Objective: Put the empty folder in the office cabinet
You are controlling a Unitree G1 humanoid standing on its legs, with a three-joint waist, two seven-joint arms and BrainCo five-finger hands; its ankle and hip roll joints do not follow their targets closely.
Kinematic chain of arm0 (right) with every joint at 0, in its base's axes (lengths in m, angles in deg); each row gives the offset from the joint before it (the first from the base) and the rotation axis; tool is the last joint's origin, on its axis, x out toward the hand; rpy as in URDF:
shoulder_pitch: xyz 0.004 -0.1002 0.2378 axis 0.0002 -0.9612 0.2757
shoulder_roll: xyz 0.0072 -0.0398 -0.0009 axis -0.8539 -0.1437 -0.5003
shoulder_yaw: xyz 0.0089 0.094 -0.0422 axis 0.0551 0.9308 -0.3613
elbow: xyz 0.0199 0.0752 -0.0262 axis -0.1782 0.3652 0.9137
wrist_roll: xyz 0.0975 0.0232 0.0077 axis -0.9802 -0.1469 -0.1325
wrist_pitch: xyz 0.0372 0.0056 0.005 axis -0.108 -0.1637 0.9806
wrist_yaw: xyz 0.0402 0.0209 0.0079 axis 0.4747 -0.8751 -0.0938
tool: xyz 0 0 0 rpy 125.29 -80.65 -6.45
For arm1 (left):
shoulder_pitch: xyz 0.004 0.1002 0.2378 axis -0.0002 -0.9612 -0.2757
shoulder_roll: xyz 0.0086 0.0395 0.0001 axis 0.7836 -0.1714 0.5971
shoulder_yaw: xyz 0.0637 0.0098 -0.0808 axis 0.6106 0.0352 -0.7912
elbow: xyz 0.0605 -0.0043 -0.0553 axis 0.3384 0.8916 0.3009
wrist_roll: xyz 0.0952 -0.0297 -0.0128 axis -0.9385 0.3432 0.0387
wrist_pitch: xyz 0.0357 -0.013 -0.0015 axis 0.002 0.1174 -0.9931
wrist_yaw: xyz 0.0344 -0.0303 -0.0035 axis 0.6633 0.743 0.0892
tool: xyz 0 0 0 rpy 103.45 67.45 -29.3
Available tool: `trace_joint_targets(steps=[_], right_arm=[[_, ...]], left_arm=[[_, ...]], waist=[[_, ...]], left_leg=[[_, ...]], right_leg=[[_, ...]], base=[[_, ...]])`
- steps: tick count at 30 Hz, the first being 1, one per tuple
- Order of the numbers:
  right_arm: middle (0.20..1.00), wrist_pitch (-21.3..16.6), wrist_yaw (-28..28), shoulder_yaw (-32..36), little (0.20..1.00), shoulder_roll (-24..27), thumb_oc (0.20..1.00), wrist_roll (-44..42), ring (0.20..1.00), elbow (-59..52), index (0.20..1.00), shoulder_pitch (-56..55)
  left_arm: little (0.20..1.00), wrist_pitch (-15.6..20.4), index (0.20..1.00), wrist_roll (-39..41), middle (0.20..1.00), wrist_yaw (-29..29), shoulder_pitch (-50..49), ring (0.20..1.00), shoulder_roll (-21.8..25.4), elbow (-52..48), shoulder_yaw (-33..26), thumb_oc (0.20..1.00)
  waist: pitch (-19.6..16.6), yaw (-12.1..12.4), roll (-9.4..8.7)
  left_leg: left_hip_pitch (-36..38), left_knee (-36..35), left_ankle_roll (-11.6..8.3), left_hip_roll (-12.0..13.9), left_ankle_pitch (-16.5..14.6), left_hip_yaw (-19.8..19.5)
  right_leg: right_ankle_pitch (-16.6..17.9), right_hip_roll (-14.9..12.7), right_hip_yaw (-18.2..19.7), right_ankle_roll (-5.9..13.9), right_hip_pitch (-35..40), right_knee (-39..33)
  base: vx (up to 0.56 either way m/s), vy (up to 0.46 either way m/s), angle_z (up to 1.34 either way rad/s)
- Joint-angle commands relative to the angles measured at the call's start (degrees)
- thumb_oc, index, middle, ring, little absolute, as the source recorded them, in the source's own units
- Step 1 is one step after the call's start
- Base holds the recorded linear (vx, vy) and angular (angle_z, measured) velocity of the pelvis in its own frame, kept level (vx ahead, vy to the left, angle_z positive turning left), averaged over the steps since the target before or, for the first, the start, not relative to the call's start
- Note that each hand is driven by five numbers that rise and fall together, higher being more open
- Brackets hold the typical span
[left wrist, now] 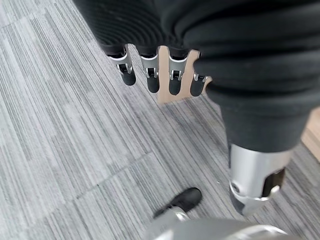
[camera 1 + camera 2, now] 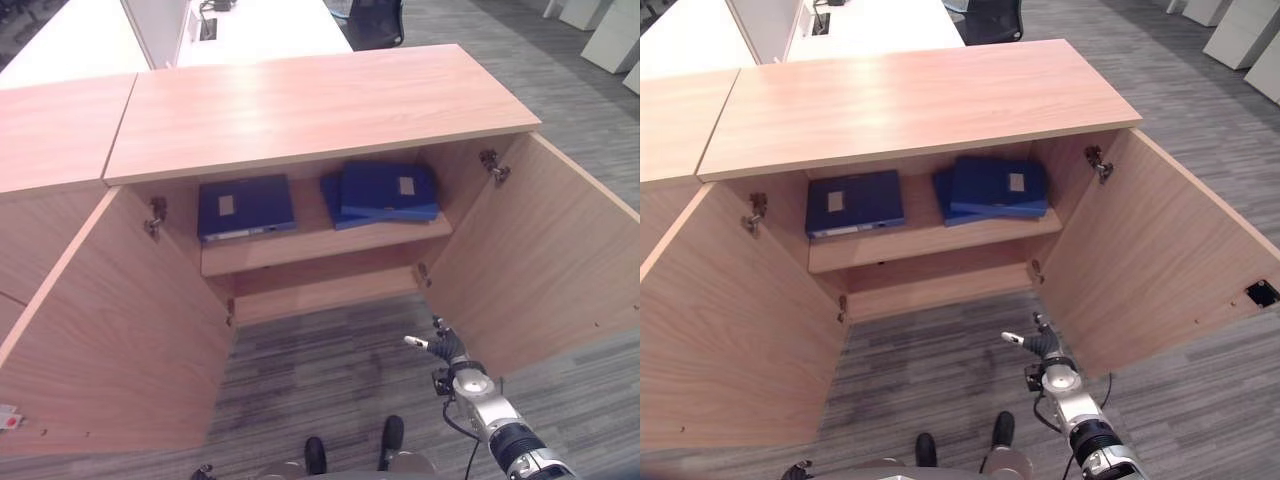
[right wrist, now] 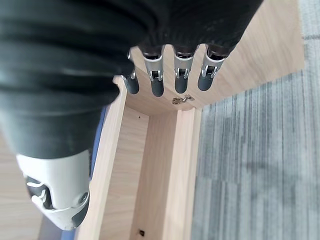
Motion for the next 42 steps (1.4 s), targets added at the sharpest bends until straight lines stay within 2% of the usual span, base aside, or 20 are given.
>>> trace_joint_targets(steps=[1,6,8,12,14,17,19,22,23,24,26,28,29,30,32,33,35,36,40,42], right_arm=[[1.0,-2.22,-0.36,1.11,1.0,1.09,1.0,1.39,1.0,-1.99,1.0,2.71],[1.0,-2.35,0.05,1.27,1.0,1.14,1.0,1.11,1.0,-3.13,1.0,2.25],[1.0,-2.28,0.36,1.27,1.0,1.38,1.0,0.92,1.0,-3.37,1.0,2.05],[1.0,-2.35,0.39,1.44,1.0,1.43,1.0,0.78,1.0,-2.9,1.0,1.61],[1.0,-2.11,0.76,2.01,1.0,1.99,1.0,0.61,1.0,-2.82,1.0,0.32],[1.0,-1.78,1.15,2.22,1.0,2.51,1.0,0.62,1.0,-3.31,1.0,-0.58],[1.0,-1.89,1.17,2.91,1.0,3.59,1.0,0.69,1.0,-3.18,1.0,-1.76],[1.0,-2.02,1.12,3.17,1.0,3.89,1.0,0.43,1.0,-3.07,1.0,-2.48],[1.0,-2.39,1.12,3.22,1.0,4.19,1.0,-0.07,1.0,-2.18,1.0,-2.79],[1.0,-2.41,1.12,3.21,1.0,4.18,1.0,-0.07,1.0,-2.16,1.0,-2.79],[1.0,-2.69,1.15,3.05,1.0,4.38,1.0,-0.79,1.0,-2.07,1.0,-2.52],[1.0,-2.81,0.77,3.37,1.0,4.73,1.0,-0.94,1.0,-2.07,1.0,-3.06],[1.0,-2.71,0.22,3.69,1.0,4.97,1.0,-1.22,1.0,-1.48,1.0,-2.9],[1.0,-2.65,0.17,3.78,1.0,5.13,1.0,-1.24,1.0,-1.33,1.0,-2.73],[1.0,-2.85,0.15,3.83,1.0,5.37,1.0,-1.23,1.0,-1.05,1.0,-2.43],[1.0,-2.94,-0.29,4.06,1.0,6.06,1.0,-1.17,1.0,-0.95,1.0,-2.3],[1.0,-3.11,-0.7,4.4,1.0,6.42,1.0,-1.23,1.0,-0.81,1.0,-2.36],[1.0,-3.21,-1.22,4.97,1.0,6.77,1.0,-1.28,1.0,-0.03,1.0,-2.19],[1.0,-3.16,-1.57,5.47,1.0,6.99,1.0,-0.83,1.0,1.24,1.0,-2.42],[1.0,-3.14,-2.07,5.93,1.0,6.72,1.0,-0.15,1.0,1.71,1.0,-2.99]], left_arm=[[1.0,0.32,1.0,-1.86,1.0,-0.46,4.05,1.0,0.26,2.08,-0.51,1.0],[1.0,0.43,1.0,-1.61,1.0,-0.69,4.87,1.0,0.62,2.0,-0.14,1.0],[1.0,0.56,1.0,-1.07,1.0,-0.83,5.57,1.0,1.11,1.79,-0.58,1.0],[1.0,0.53,1.0,-1.22,1.0,-0.64,5.93,1.0,1.53,2.11,-0.62,1.0],[1.0,0.3,1.0,-1.27,1.0,0.0,4.92,1.0,1.55,2.29,-0.96,1.0],[1.0,0.1,1.0,-1.37,1.0,0.38,4.18,1.0,1.59,2.22,-1.03,1.0],[1.0,-0.18,1.0,-1.12,1.0,0.87,3.35,1.0,1.8,1.97,-1.1,1.0],[1.0,-0.37,1.0,-0.27,1.0,1.0,2.93,1.0,1.9,1.57,-1.42,1.0],[1.0,-0.25,1.0,1.28,1.0,0.95,2.41,1.0,2.33,1.19,-2.31,1.0],[1.0,-0.25,1.0,1.29,1.0,0.95,2.4,1.0,2.34,1.17,-2.32,1.0],[1.0,-0.16,1.0,3.06,1.0,0.75,2.38,1.0,2.72,0.35,-3.13,1.0],[1.0,-0.06,1.0,5.17,1.0,-0.02,2.72,1.0,2.76,-1.0,-3.92,1.0],[1.0,-0.11,1.0,6.61,1.0,-0.69,3.14,1.0,2.48,-1.67,-4.0,1.0],[1.0,-0.11,1.0,6.82,1.0,-0.92,3.3,1.0,2.4,-1.59,-4.04,1.0],[1.0,0.13,1.0,6.84,1.0,-1.27,3.41,1.0,2.22,-1.09,-3.86,1.0],[1.0,0.47,1.0,7.32,1.0,-1.43,3.18,1.0,2.4,-0.65,-3.96,1.0],[1.0,0.61,1.0,7.34,1.0,-1.62,3.14,1.0,2.46,-0.78,-3.84,1.0],[1.0,0.67,1.0,7.16,1.0,-1.74,2.88,1.0,2.59,-1.02,-3.63,1.0],[1.0,0.8,1.0,7.38,1.0,-1.62,1.65,1.0,2.15,-0.69,-3.83,1.0],[1.0,0.85,1.0,7.27,1.0,-1.98,1.19,1.0,1.73,-0.1,-3.81,1.0]], waist=[[1.59,-0.04,0.29],[1.92,-0.79,0.52],[2.68,-1.33,0.38],[2.09,-1.36,-0.39],[0.12,-0.99,-0.38],[-0.39,-0.94,-0.33],[-0.95,-0.86,-0.52],[-1.21,-0.74,-0.65],[-1.07,-0.54,-1.2],[-1.07,-0.58,-1.2],[0.28,-0.18,-2.48],[2.2,0.54,-3.6],[3.47,1.14,-4.2],[3.8,1.44,-4.63],[4.17,2.07,-5.22],[4.37,2.73,-4.4],[4.62,2.91,-4.21],[4.61,3.13,-3.24],[3.79,3.5,-1.75],[2.66,3.43,-0.92]], left_leg=[[-0.29,0.12,-1.85,1.44,-4.12,1.18],[-0.25,0.12,-2.1,2.05,-3.99,0.67],[0.07,0.12,-2.42,2.44,-3.64,-0.09],[0.88,0.12,-2.72,2.23,-3.93,-0.9],[2.03,0.12,-3.85,3.12,-4.44,-1.54],[2.65,0.12,-4.66,4.19,-4.45,-1.84],[3.73,0.12,-6.41,6.87,-4.18,-2.48],[4.54,0.12,-7.32,8.33,-3.85,-2.69],[3.95,3.6,-8.12,10.01,-4.59,-2.61],[3.81,3.86,-8.13,10.04,-4.74,-2.66],[-0.18,13.6,-8.21,11.34,-6.31,-3.17],[-4.89,23.34,-7.2,12.43,-4.47,-3.6],[-9.79,28.2,-5.76,12.93,-2.27,-3.49],[-12.38,28.33,-5.17,12.36,-2.37,-3.51],[-15.28,25.05,-5.0,11.19,-2.02,-4.69],[-16.94,15.44,-7.04,11.61,5.67,-6.32],[-17.89,11.82,-7.52,11.54,7.38,-6.2],[-18.41,5.9,-8.16,11.81,9.05,-5.29],[-16.24,0.28,-8.53,12.41,9.46,-3.44],[-14.79,0.12,-9.26,12.62,10.84,-3.88]], right_leg=[[-5.62,-0.39,3.39,3.5,1.31,7.46],[-5.23,1.13,6.67,2.8,-0.77,6.59],[-3.72,2.61,10.11,3.24,-4.25,5.13],[-3.59,2.79,10.59,2.96,-2.35,2.4],[-4.97,3.95,9.92,2.36,1.18,0.63],[-6.35,4.78,9.44,1.83,2.49,0.46],[-9.55,6.72,9.11,0.39,3.94,1.23],[-10.98,7.7,8.83,-0.29,4.81,1.68],[-12.48,8.66,8.69,-1.12,5.61,2.33],[-12.51,8.67,8.65,-1.14,5.6,2.36],[-13.47,9.05,8.69,-2.27,6.65,3.15],[-13.99,9.23,8.25,-3.51,8.03,3.29],[-14.16,9.29,7.17,-4.16,9.3,2.58],[-13.95,9.13,6.9,-4.13,9.51,2.18],[-13.66,8.71,6.9,-3.68,9.83,1.72],[-13.86,9.05,6.13,-3.68,10.03,2.07],[-14.13,8.97,5.76,-3.72,10.43,2.23],[-15.07,9.28,5.16,-3.78,11.29,2.47],[-16.71,9.65,5.51,-3.44,13.23,2.5],[-17.43,9.8,5.87,-3.44,14.26,2.24]], base=[[0.0,0.0,0.0],[0.0,-0.066,-0.01],[0.03,-0.142,-0.07],[0.09,-0.132,0.22],[0.2,-0.214,0.64],[0.14,-0.21,0.2],[0.15,-0.304,0.18],[0.11,-0.236,0.23],[0.11,-0.263,0.13],[0.08,-0.277,0.02],[0.01,-0.246,0.1],[-0.02,-0.266,0.32],[-0.03,-0.21,0.29],[0.03,-0.141,0.37],[0.1,-0.002,0.1],[0.1,0.059,-0.32],[0.13,0.091,0.0],[0.13,0.101,0.35],[0.19,0.147,0.02],[0.25,0.181,0.02]])
